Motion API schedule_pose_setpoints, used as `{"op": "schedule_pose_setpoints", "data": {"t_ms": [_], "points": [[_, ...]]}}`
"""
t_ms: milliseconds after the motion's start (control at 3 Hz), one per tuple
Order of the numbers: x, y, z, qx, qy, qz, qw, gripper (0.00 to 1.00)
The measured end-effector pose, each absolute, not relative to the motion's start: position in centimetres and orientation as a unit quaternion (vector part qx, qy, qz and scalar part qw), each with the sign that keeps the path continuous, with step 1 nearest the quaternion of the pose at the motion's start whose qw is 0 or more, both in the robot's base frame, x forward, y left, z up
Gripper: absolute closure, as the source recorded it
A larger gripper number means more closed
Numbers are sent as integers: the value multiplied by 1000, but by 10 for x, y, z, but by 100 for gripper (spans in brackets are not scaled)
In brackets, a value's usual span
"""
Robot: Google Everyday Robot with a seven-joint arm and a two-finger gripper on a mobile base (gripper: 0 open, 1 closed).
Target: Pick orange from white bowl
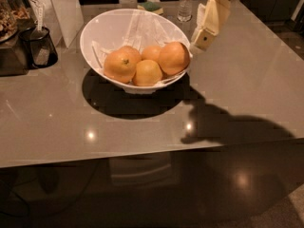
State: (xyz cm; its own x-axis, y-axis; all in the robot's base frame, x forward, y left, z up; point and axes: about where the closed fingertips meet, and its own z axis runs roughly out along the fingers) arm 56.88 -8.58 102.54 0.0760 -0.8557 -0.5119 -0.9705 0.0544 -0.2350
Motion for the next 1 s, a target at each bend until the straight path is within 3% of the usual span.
{"op": "schedule_pose_setpoints", "data": {"t_ms": [1000], "points": [[634,-54,934,-700,662,168,209,0]]}}
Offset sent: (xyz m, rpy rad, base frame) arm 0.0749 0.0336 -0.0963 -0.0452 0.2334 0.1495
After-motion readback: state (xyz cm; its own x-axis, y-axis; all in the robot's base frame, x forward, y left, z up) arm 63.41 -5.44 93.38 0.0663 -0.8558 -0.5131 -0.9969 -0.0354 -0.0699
